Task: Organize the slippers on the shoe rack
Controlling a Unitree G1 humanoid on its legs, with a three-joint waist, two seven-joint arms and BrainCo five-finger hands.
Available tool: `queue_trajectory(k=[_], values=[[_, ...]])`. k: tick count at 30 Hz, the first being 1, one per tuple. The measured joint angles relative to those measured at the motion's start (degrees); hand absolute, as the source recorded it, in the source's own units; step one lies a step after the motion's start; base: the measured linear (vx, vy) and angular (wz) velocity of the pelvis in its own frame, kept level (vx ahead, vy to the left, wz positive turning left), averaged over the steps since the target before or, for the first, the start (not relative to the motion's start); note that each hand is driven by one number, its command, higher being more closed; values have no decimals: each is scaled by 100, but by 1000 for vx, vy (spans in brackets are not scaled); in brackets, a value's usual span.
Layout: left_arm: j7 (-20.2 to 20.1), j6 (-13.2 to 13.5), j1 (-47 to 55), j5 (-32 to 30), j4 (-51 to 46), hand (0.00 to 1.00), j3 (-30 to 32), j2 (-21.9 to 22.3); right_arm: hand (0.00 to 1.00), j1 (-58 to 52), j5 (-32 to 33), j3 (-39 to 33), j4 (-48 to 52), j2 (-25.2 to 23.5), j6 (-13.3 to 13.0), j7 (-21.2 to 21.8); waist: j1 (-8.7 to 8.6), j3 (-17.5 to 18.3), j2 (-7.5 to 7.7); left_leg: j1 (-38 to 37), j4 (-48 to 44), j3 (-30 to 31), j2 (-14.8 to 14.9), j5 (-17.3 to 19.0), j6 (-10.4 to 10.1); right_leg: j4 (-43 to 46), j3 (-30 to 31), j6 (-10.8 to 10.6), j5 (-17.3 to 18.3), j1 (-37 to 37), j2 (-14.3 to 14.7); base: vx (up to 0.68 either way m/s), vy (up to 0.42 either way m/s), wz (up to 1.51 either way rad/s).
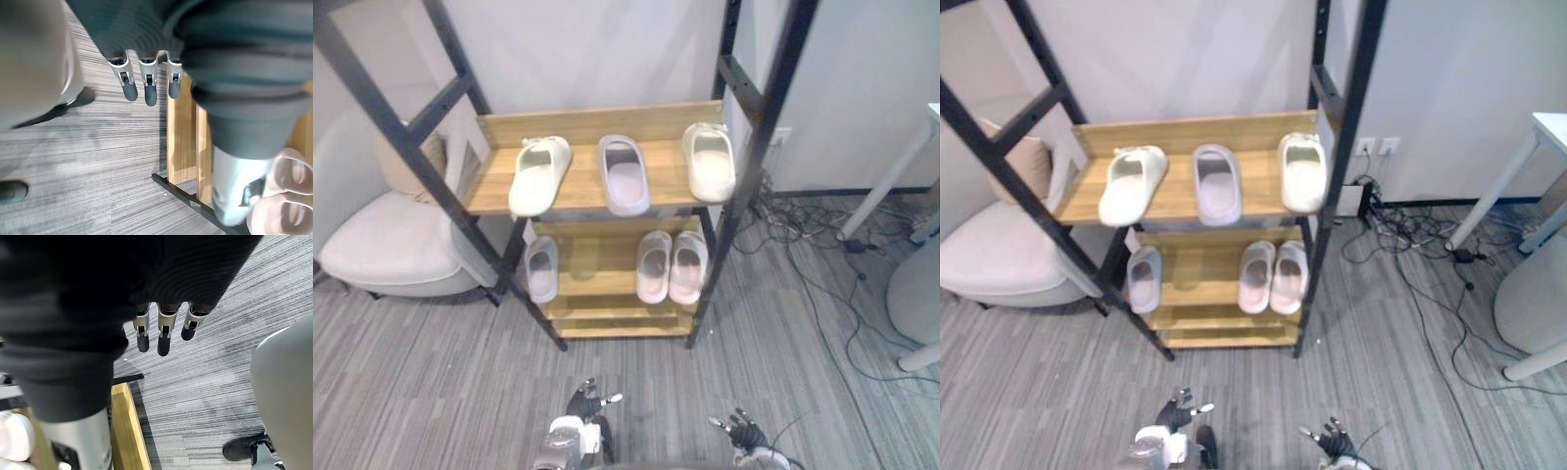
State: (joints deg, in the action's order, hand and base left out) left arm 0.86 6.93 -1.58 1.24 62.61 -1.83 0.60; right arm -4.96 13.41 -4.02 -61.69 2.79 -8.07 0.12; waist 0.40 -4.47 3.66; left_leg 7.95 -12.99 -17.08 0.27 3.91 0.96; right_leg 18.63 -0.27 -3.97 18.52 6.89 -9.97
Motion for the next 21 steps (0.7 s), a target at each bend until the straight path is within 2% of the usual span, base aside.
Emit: queue_trajectory(k=[1, 2, 3, 4, 5, 6, 8, 10, 11, 13, 14, 15, 17, 18, 21], values=[[0, 1, 14, -1, 20, 0, -72, -25, 0, 8, -46, 2, -2, 0, 30, 25, 36, 6, 14, -249, 144, -94, -95, 56, 78, 677, 223, -138, -100, -218, -67, 459, 240, -17], [1, 0, 16, -2, 41, 0, -121, -37, 0, 21, -94, 1, -2, -3, 32, 34, 40, 5, 11, -367, 222, -114, -131, 67, 96, 967, 293, -189, -166, -318, -82, 414, 241, -18], [-1, -4, 26, -2, 80, 0, -204, -96, 0, 50, -226, -5, 12, 24, 27, 79, 38, -24, -42, -731, 435, -102, -173, 134, 194, 1745, 397, -228, -249, -542, -100, 284, 165, -10], [2, -9, 27, -1, 122, 0, -207, -130, 0, 54, -227, -5, 15, 38, 23, 101, 24, -26, -57, -921, 539, -101, -184, 145, 193, 2035, 384, -227, -165, -635, -99, 293, 149, -12], [5, -9, 51, 0, 157, 0, -206, -194, 0, 51, -226, 2, 14, 68, 21, 107, 23, -33, -140, -1158, 724, -82, -164, 145, 193, 2220, 265, -165, 52, -812, -63, 200, 76, -3], [6, -10, 47, 1, 176, 0, -206, -227, 0, 52, -226, 2, 19, 82, 15, 108, 16, -33, -155, -1275, 816, -31, -130, 148, 189, 2168, 192, -118, 165, -915, -26, 168, 0, 10], [3, -8, 9, 3, 292, 0, -213, -256, 0, 70, -220, -7, 7, 117, 0, 114, -11, -31, -198, -1363, 879, 140, 40, 247, 26, 1588, 92, -66, 273, -1156, 144, 140, -83, 26], [0, -4, 11, 2, 330, 0, -292, -292, 0, 71, -221, -9, -20, 117, -8, 114, -29, -27, -143, -1380, 877, 215, 42, 239, -5, 836, 89, -63, 53, -1174, 166, 92, -102, 29], [-1, 6, -13, 1, 403, 0, -426, -344, 0, 61, -206, -66, -101, 139, -29, 114, -64, -2, -71, -1445, 906, 464, -58, 276, -207, 346, 41, -65, -412, -1106, 145, 106, -124, 35], [-4, 5, 4, 0, 448, 0, -420, -243, 0, 55, -225, -60, -154, 194, -47, 112, -94, 57, -166, -1425, 923, 531, 35, 253, -244, 195, -27, -7, -454, -1049, 223, 107, -124, 20], [-4, 8, 20, -1, 451, 0, -410, -147, 0, 85, -221, -109, -243, 283, -41, 113, -51, 112, -333, -1461, 1012, 548, 121, 228, -285, 42, -49, 32, -515, -936, 326, 82, -109, 2], [-11, 11, 26, -1, 491, 0, -406, -120, 0, 114, -225, -191, -300, 325, -41, 113, -51, 109, -432, -1514, 1081, 595, 196, 201, -329, -150, -95, 78, -597, -850, 415, 82, -109, 3], [-15, 12, 21, -1, 539, 0, -366, -135, 0, 126, -222, -251, -350, 357, -43, 112, -52, 113, -453, -1514, 1112, 676, 264, 182, -359, -352, -124, 110, -685, -750, 496, 5, -72, 7], [-21, 12, 12, -8, 556, 0, -370, -179, 0, 157, -217, -257, -440, 358, -44, 115, -50, 113, -422, -1511, 1171, 725, 341, 150, -410, -609, -158, 140, -813, -658, 587, 4, -72, 6], [-92, 12, -2, -34, 561, 0, -369, -230, 0, 141, -213, -253, -448, 391, -48, 117, -49, 87, -351, -1500, 1204, 739, 360, 132, -434, -868, -166, 132, -958, -558, 616, 8, 0, 1]])
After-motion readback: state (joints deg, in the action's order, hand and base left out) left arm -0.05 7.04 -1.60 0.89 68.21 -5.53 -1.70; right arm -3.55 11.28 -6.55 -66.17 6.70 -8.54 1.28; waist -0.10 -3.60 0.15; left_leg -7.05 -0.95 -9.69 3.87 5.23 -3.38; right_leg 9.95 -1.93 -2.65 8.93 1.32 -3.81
